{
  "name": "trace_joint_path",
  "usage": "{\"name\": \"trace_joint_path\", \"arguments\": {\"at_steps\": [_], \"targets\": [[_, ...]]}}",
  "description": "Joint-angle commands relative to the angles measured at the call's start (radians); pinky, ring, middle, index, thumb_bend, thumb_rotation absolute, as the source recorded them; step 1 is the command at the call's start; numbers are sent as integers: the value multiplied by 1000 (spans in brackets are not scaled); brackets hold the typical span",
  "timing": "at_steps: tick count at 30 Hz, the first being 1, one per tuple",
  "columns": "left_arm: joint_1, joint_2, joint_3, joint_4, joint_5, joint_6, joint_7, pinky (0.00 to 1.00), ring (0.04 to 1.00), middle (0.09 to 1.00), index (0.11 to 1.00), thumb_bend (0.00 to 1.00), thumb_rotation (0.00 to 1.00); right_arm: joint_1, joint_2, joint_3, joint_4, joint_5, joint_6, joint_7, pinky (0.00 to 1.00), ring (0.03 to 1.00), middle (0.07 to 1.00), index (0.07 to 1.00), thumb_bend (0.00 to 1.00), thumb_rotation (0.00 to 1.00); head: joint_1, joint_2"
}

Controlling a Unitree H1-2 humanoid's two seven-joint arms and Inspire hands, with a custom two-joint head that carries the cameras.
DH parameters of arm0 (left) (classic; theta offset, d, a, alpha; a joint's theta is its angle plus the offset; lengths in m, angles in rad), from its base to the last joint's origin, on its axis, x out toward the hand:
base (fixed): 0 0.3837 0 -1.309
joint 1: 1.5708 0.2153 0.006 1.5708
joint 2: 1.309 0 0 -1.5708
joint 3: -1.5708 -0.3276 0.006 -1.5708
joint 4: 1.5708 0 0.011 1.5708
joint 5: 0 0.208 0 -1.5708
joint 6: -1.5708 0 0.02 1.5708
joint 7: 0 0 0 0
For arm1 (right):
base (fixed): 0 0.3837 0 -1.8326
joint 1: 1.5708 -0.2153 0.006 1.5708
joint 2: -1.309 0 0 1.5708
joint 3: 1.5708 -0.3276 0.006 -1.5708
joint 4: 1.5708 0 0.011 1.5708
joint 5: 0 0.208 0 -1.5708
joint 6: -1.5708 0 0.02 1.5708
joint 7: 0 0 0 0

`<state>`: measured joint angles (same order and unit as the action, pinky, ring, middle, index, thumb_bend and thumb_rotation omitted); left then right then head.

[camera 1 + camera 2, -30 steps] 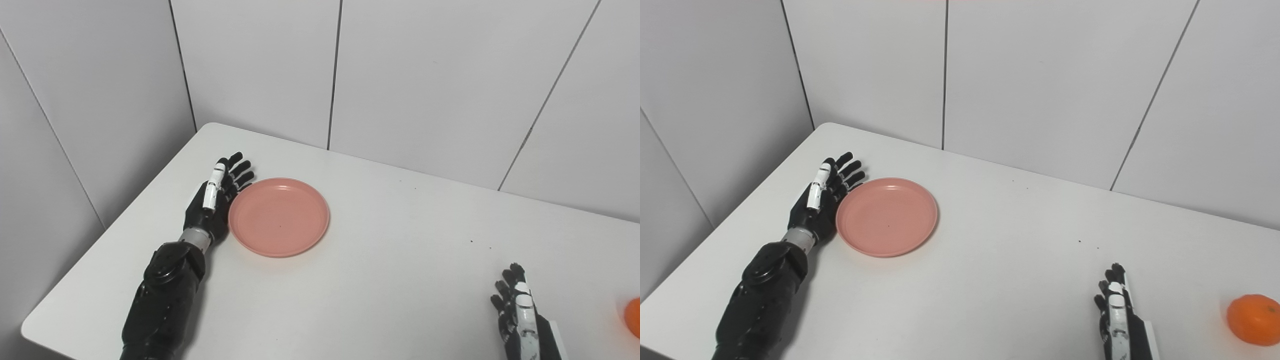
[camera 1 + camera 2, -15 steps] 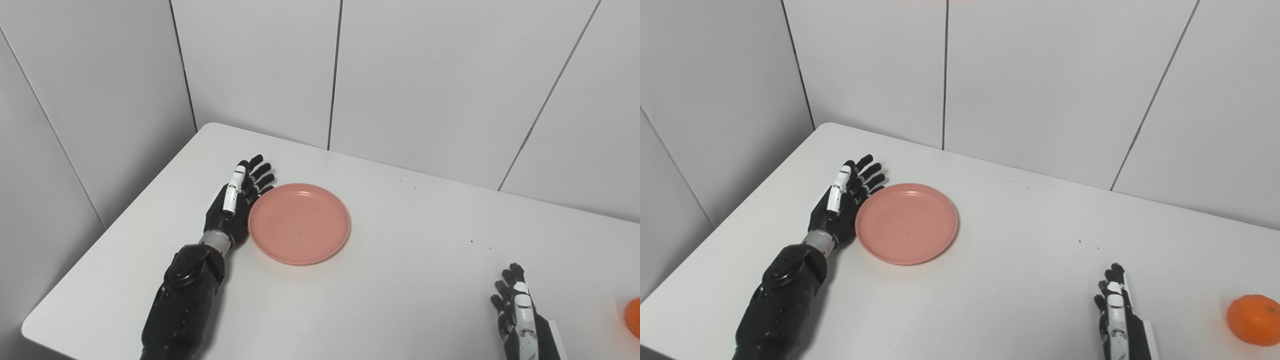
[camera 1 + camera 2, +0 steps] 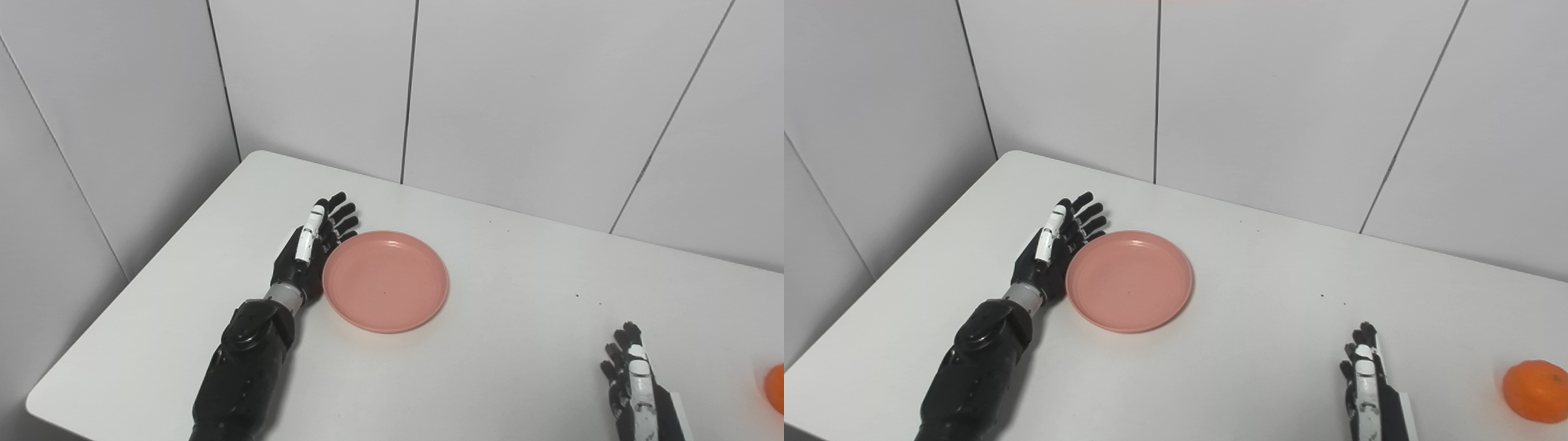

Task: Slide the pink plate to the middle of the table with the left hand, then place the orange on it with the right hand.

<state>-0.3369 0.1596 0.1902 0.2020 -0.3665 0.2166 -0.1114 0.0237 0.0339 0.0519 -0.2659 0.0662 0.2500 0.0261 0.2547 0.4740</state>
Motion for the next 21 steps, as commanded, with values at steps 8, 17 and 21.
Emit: {"name": "trace_joint_path", "arguments": {"at_steps": [8, 17, 21], "targets": [[4, -23, -42, 12, 20, 35, -10, 922, 919, 927, 918, 349, 1000, -4, 14, 9, -18, -4, -50, 3, 1000, 1000, 1000, 1000, 255, 1000, -17, 10], [4, -41, -91, 13, 30, 59, -31, 922, 917, 929, 920, 341, 1000, -4, 22, 16, -21, -17, -48, -3, 1000, 1000, 1000, 1000, 267, 1000, -41, 24], [11, -51, -110, 5, 43, 83, -20, 916, 911, 917, 902, 344, 1000, -4, 25, 17, -18, -14, -52, 1, 1000, 1000, 1000, 1000, 267, 1000, -50, 27]]}}
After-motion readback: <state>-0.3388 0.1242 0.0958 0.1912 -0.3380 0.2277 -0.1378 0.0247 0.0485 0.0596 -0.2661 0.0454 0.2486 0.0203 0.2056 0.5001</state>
